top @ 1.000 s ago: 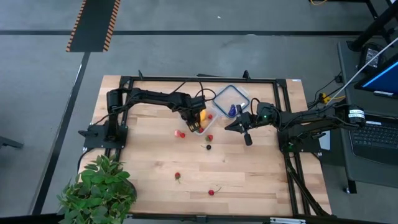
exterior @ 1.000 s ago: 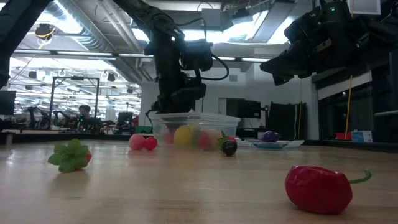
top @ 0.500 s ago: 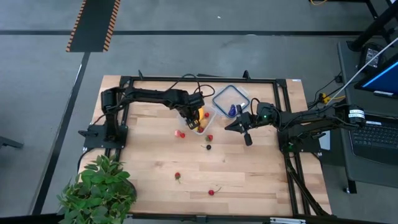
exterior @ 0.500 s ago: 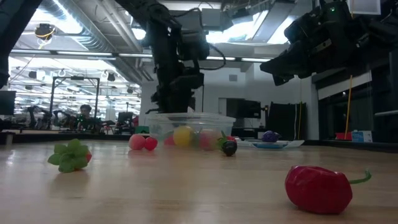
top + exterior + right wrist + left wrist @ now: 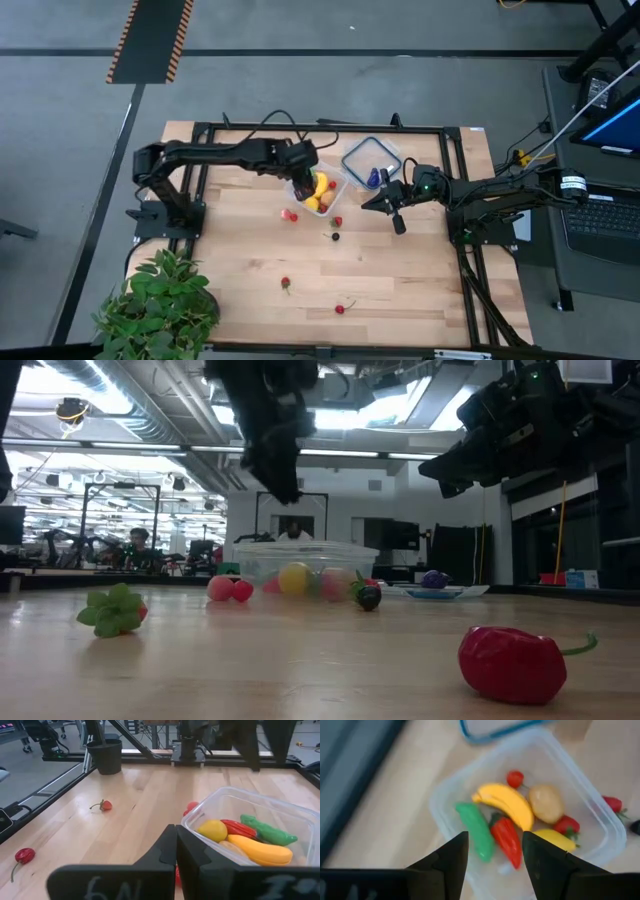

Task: Pick and placing Produce into tupperware
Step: Put the purple eggplant into the transparent container

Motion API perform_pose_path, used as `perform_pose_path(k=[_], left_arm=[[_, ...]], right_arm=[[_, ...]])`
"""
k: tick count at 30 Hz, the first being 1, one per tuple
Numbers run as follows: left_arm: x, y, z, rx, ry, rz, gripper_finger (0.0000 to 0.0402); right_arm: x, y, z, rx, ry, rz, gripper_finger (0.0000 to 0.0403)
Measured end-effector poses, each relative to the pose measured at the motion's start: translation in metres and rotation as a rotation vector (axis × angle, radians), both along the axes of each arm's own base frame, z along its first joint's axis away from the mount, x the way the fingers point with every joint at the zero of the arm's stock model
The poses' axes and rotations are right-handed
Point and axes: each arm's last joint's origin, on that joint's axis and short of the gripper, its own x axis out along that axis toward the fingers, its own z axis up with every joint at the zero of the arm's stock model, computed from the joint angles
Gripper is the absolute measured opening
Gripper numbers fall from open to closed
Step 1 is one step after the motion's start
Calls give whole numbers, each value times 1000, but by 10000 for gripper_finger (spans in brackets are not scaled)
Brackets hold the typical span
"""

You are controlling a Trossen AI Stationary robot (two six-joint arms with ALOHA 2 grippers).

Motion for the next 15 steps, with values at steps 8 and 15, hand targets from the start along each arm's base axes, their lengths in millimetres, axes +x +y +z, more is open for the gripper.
perform_pose_path(k=[8, 15], left_arm=[[-18, -37, 3, 244, -108, 3, 179], [-50, -56, -9, 235, -317, -30, 179]], right_arm=[[0, 0, -1, -14, 11, 4, 5], [0, 0, -2, 12, 20, -1, 5]])
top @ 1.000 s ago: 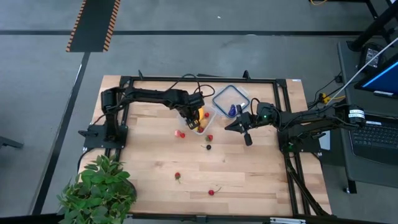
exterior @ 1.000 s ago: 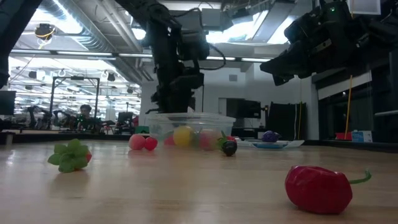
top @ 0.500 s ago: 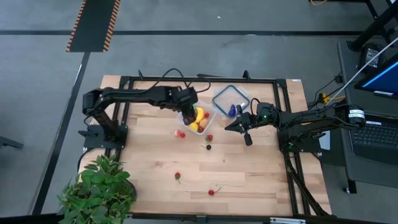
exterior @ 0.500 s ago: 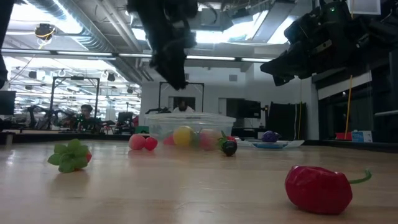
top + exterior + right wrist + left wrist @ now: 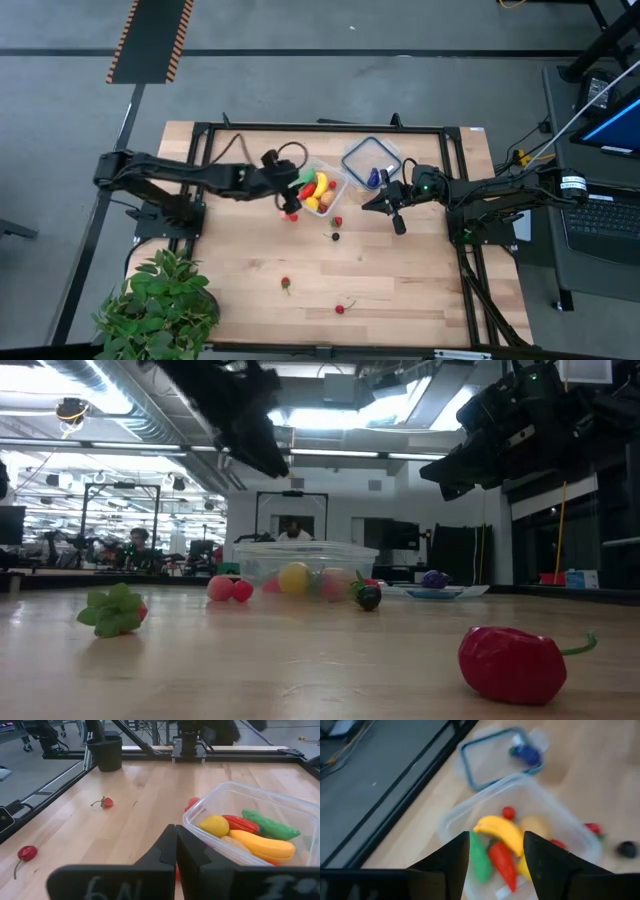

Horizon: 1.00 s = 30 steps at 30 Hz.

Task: Pick and placing Produce into tupperware
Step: Put the purple eggplant into the transparent container

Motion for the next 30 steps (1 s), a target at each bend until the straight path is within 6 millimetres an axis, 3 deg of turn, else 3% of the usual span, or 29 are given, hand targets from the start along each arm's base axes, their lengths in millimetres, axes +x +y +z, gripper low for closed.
perform_pose_path(k=[7, 16, 22, 30], left_arm=[[-32, -22, -9, -16, -193, -157, 179], [-64, -43, -47, -17, -341, -450, 179], [-72, -49, -57, -26, -386, -578, 179], [-74, -49, -64, -32, -346, -618, 179]], right_arm=[[1, 5, 1, -6, -8, 27, 5], [1, 6, 1, 14, -10, 25, 5], [1, 6, 1, 4, -13, 26, 5], [2, 6, 4, -20, -44, 29, 9]])
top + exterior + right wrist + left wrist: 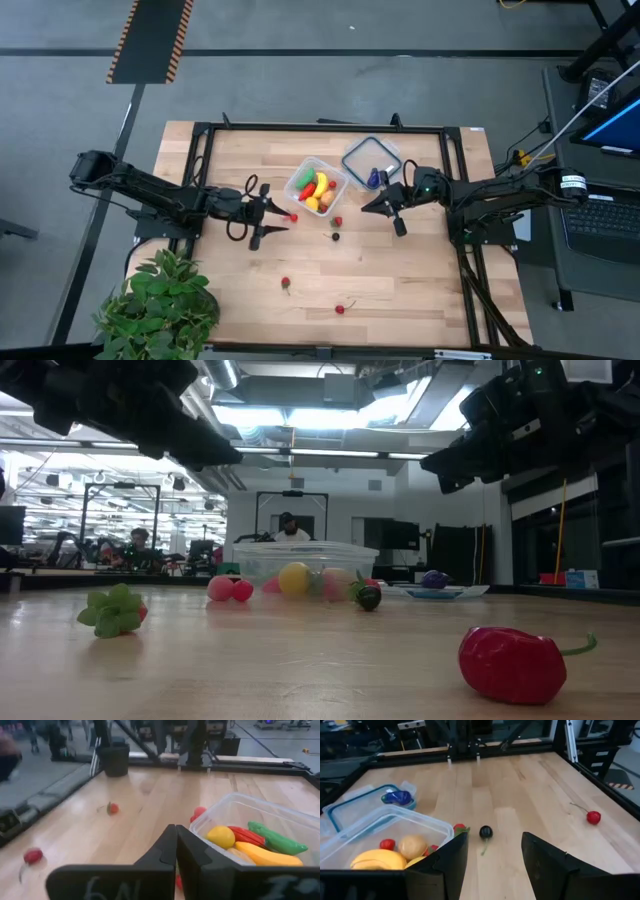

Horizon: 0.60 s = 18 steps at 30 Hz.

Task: Pick and placing Produce into tupperware
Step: Put the purple eggplant into the transparent container

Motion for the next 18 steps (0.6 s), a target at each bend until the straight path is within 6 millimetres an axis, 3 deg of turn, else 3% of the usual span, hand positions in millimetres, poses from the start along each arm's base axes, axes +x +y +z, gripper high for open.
perform_pose_path(k=[5, 10, 18], left_arm=[[-4, 0, -2, 5, 40, 0, 179], [-5, 1, -2, 8, 54, 0, 179], [-7, 3, -8, 41, 120, 5, 179]], right_arm=[[3, -1, 6, 124, -5, -50, 23], [14, -3, 16, 92, 112, -192, 52], [30, -2, 56, 155, 300, -492, 111]])
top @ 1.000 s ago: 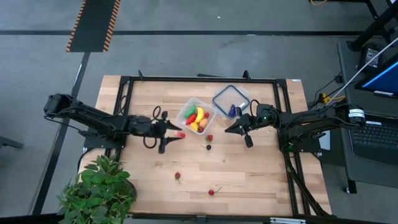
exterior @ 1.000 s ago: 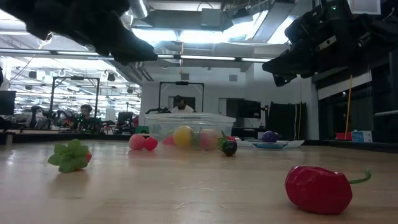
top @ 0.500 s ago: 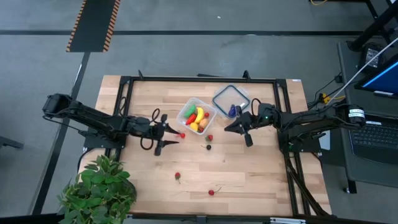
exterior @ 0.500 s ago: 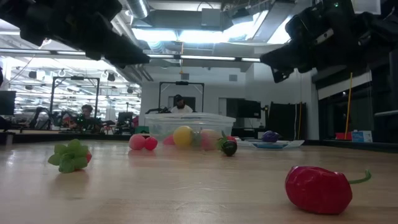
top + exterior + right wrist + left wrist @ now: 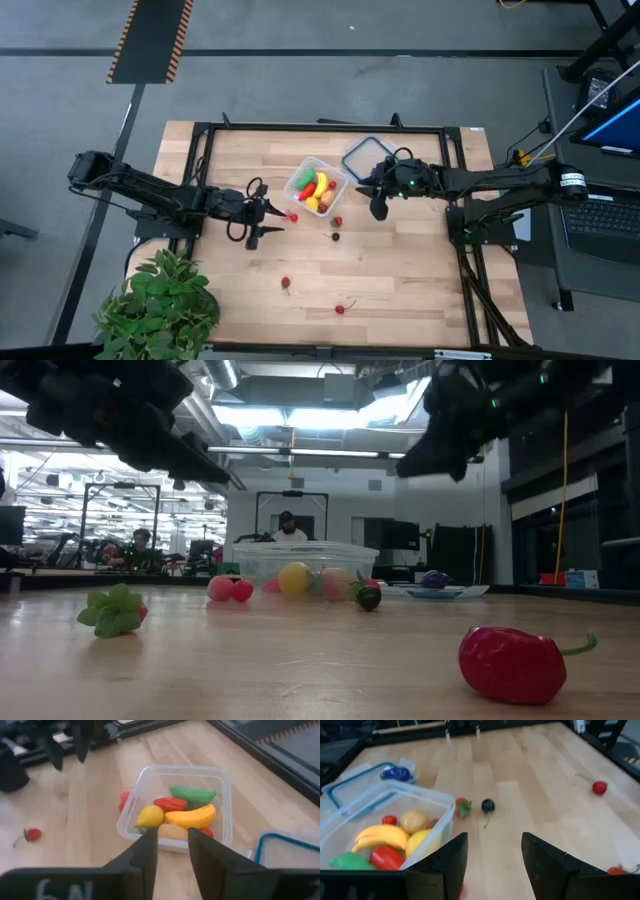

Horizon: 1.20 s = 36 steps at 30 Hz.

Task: Pick and placing Produce into tupperware
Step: Put the purple eggplant into the transparent container

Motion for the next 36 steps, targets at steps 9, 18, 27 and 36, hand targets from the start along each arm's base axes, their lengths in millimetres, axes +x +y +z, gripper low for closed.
perform_pose_path(k=[9, 18, 27, 36], left_arm=[[-2, 14, -6, 36, 65, 56, 179], [-2, 23, -6, 100, 68, 63, 179], [4, 28, 7, 160, -77, 1, 179], [5, 37, 12, 134, -132, 3, 179]], right_arm=[[3, 19, 43, 108, 92, -57, 244], [5, 22, 38, 243, 124, -169, 332], [14, 10, 18, 272, 227, -253, 307], [12, -9, 9, 297, 284, -350, 288]])
